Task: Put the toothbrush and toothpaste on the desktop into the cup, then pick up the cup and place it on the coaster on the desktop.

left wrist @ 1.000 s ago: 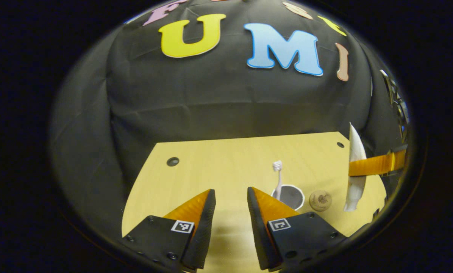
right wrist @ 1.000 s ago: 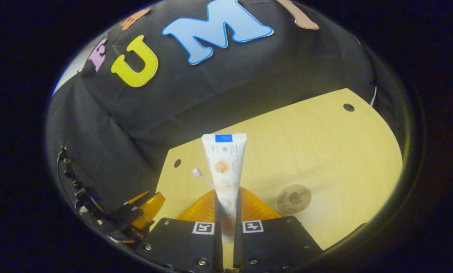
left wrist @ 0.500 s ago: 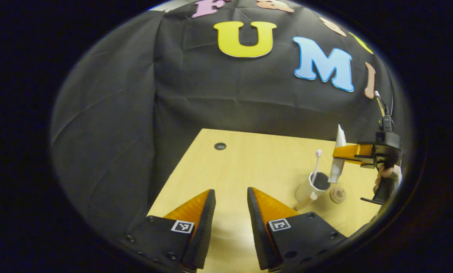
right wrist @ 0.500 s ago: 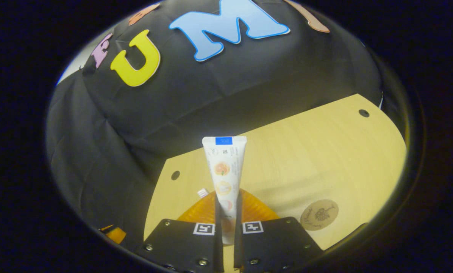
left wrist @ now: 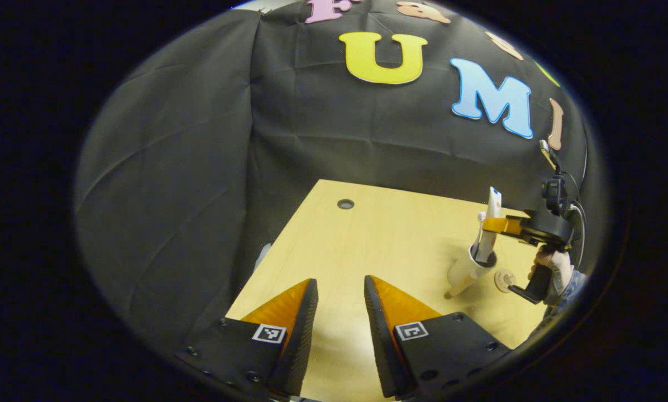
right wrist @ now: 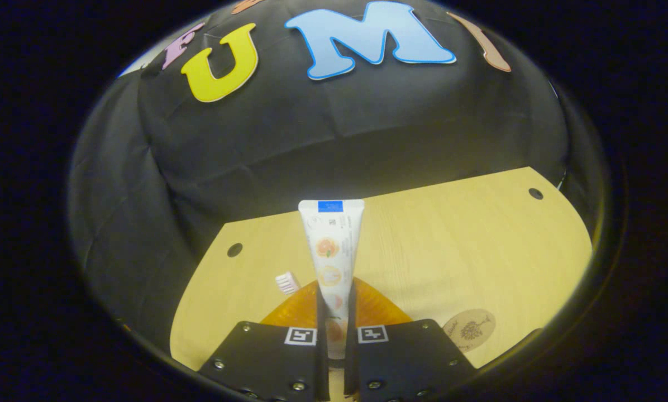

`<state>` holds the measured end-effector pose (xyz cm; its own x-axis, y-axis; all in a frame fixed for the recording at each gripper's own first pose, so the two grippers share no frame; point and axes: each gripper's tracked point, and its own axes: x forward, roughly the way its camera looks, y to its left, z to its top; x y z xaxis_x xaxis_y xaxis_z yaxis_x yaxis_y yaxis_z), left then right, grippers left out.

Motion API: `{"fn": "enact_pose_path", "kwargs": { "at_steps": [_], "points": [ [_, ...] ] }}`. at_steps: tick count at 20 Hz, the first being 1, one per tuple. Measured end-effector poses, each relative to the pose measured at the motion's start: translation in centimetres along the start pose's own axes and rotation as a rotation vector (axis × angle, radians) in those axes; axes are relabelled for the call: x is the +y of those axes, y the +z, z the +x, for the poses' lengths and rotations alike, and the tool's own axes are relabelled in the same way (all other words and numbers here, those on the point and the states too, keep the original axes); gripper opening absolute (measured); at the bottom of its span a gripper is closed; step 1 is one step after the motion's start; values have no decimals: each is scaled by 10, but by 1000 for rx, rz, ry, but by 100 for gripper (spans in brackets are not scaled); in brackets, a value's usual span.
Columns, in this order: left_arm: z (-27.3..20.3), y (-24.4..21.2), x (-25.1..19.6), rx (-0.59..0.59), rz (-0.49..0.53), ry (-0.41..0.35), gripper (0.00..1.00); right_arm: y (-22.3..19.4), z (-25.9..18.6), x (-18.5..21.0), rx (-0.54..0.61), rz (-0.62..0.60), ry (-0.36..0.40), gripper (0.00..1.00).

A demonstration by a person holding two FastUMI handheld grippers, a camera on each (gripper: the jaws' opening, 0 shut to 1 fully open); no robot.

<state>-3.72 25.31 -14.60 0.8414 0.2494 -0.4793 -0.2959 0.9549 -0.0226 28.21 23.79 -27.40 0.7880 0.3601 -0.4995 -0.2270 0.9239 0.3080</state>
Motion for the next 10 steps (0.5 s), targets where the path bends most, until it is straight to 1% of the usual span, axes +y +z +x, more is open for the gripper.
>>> {"fn": "enact_pose_path", "kwargs": {
  "at_steps": [1, 3, 4, 5, 6, 7, 8, 9, 10],
  "points": [
    [-2, -1, 0, 2, 0, 3, 65, -2, 2, -1, 1, -11, -9, 12],
    [-3, -1, 0, 1, 3, 10, 48, -7, 4, -2, 5, -27, -14, 12],
    [-5, -1, 2, -3, 5, 17, 48, -11, 3, -1, 1, -30, -10, 16],
    [-9, -1, 5, 0, 2, 22, 48, -12, 1, 0, -7, -32, -9, 16],
    [-10, -3, 6, 1, -3, 19, 48, -16, 0, 3, -11, -39, -6, 20],
    [-10, -6, 7, 6, -10, 20, 48, -20, -1, 2, -6, -51, -10, 28],
    [-10, -12, 7, 15, -20, 18, 65, -25, -4, 3, 3, -54, -7, 29],
    [-10, -14, 5, 20, -30, 11, 65, -32, -5, 4, 16, -49, -4, 32],
    [-7, -14, 3, 24, -37, 8, 48, -30, -9, 5, 14, -38, 3, 42]
  ]
}}
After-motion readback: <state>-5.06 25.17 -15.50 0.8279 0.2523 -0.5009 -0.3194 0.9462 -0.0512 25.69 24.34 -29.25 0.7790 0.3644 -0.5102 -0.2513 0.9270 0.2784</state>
